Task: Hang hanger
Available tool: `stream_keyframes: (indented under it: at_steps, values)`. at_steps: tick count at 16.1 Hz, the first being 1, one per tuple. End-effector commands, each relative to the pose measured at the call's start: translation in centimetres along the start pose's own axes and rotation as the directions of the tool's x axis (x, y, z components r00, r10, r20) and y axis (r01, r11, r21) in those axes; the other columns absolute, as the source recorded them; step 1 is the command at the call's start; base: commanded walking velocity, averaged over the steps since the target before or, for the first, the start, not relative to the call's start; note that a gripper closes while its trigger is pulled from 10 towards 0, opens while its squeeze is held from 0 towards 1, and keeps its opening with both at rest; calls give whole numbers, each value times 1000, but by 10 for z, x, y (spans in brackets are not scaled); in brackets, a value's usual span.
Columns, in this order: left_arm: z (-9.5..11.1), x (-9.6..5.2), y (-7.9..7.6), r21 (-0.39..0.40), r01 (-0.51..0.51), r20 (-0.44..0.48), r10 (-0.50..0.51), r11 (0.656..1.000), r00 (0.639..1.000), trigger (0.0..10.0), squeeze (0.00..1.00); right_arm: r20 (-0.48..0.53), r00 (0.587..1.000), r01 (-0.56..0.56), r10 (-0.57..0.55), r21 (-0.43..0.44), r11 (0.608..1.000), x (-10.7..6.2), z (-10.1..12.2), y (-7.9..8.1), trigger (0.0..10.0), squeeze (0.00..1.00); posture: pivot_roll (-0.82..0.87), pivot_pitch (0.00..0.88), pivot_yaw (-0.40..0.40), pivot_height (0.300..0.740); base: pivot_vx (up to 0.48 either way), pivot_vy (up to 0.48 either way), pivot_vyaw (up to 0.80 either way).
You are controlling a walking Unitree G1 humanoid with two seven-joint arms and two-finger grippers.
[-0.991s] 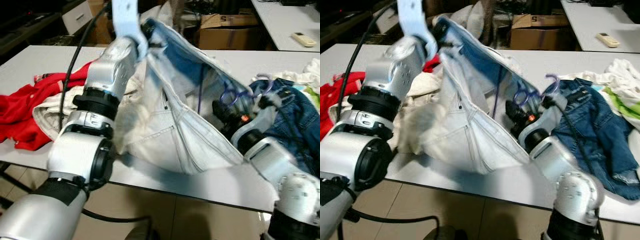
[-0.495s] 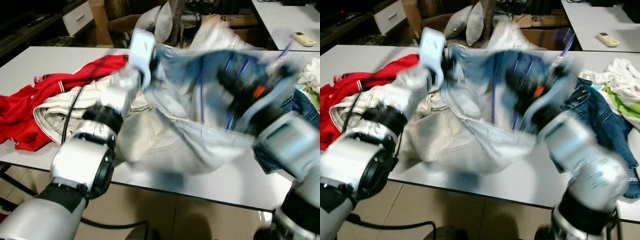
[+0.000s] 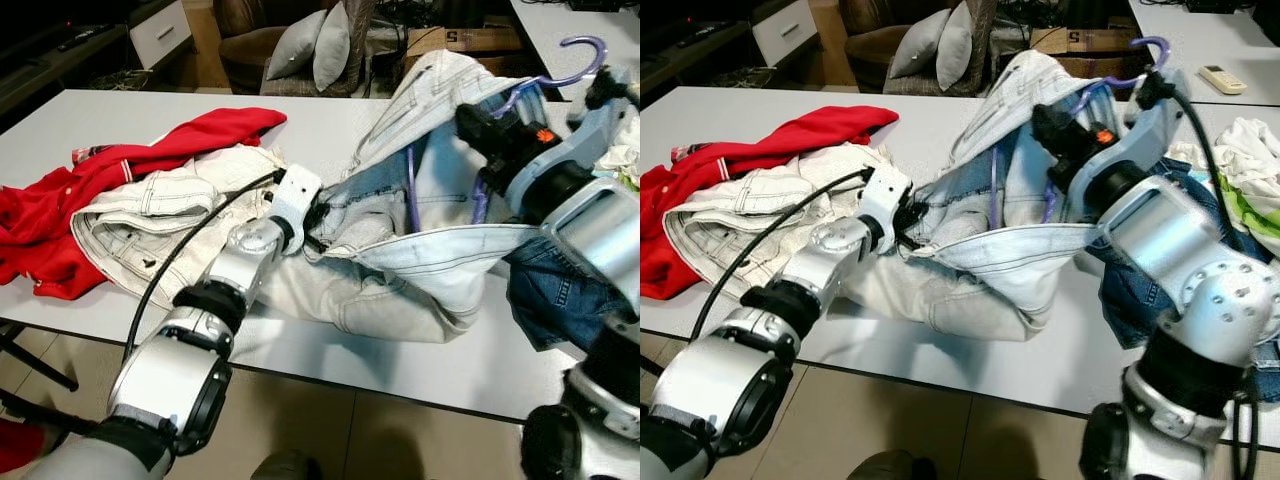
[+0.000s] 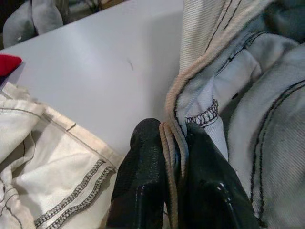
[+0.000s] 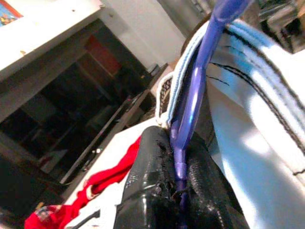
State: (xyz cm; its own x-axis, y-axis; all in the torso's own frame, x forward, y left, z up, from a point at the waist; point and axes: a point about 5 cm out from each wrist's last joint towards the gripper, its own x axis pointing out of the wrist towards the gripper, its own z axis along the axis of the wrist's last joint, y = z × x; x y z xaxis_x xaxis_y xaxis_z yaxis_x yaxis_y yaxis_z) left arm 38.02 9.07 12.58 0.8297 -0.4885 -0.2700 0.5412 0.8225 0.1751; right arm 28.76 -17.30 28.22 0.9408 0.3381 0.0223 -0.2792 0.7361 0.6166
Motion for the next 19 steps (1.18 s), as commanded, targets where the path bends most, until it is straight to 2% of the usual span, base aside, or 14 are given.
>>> stream_keyframes:
  at_steps: [1, 3, 4, 6, 9, 11, 14, 15, 16, 17, 19]
  values:
    - [-47, -16, 10, -34, -34, -175, 27, 999, 984, 863, 0, 159, 985, -52, 58, -40, 998, -12, 34, 14, 10000, 0, 42, 0, 91, 740, 0, 0, 0]
    - [-52, -20, 11, -43, -10, -165, 3, 999, 986, 1020, 0, 123, 992, 1, 17, -141, 990, -10, 37, 11, 10000, 0, 41, 0, 91, 740, 0, 0, 0]
    - [-51, -23, 13, -52, 9, -138, -16, 999, 990, 1608, 0, 142, 990, 25, -3, -150, 988, -10, 40, 9, 10000, 0, 41, 0, 90, 740, 0, 0, 0]
    - [-48, -28, 18, -46, 11, -105, -16, 999, 994, 1765, 0, 197, 980, 15, 8, -117, 993, -7, 47, 12, 10000, 0, 45, 0, 89, 740, 0, 0, 356]
    - [-44, -46, 27, -50, 49, -53, -52, 998, 997, 1137, 0, 208, 969, -97, 133, -177, 979, -11, 65, 32, 10000, 0, 46, 0, 97, 740, 0, 0, 800]
    - [-46, -58, 27, -28, 86, -51, -87, 996, 995, 1294, 0, 220, 958, -147, 182, -165, 975, -11, 71, 40, 10000, 0, 54, 0, 99, 740, 0, 0, 800]
    - [-56, -90, 26, -62, 94, -62, -97, 994, 993, 863, 0, 217, 931, -254, 293, -193, 948, -13, 93, 60, 10000, 0, 58, 0, 92, 740, 0, 0, 800]
    - [-53, -111, 26, -92, 115, -37, -119, 989, 992, 1059, 0, 195, 923, -289, 331, -218, 932, -12, 103, 67, 10000, 0, 65, 0, 79, 740, 0, 0, 800]
    - [-51, -116, 25, -95, 123, -31, -127, 988, 991, 1059, 0, 192, 921, -296, 340, -223, 929, -12, 105, 68, 10000, 0, 67, 1, 74, 740, 0, 0, 800]
    - [-49, -122, 26, -109, 133, -18, -136, 985, 991, 1490, 0, 195, 912, -319, 360, -211, 924, -12, 109, 71, 10000, 0, 68, 2, 71, 740, 0, 0, 800]
    - [-48, -147, 31, -158, 135, 0, -137, 978, 991, 1922, 0, 196, 889, -376, 414, -203, 904, -11, 121, 81, 10000, 0, 80, 2, 48, 740, 0, 0, 800]
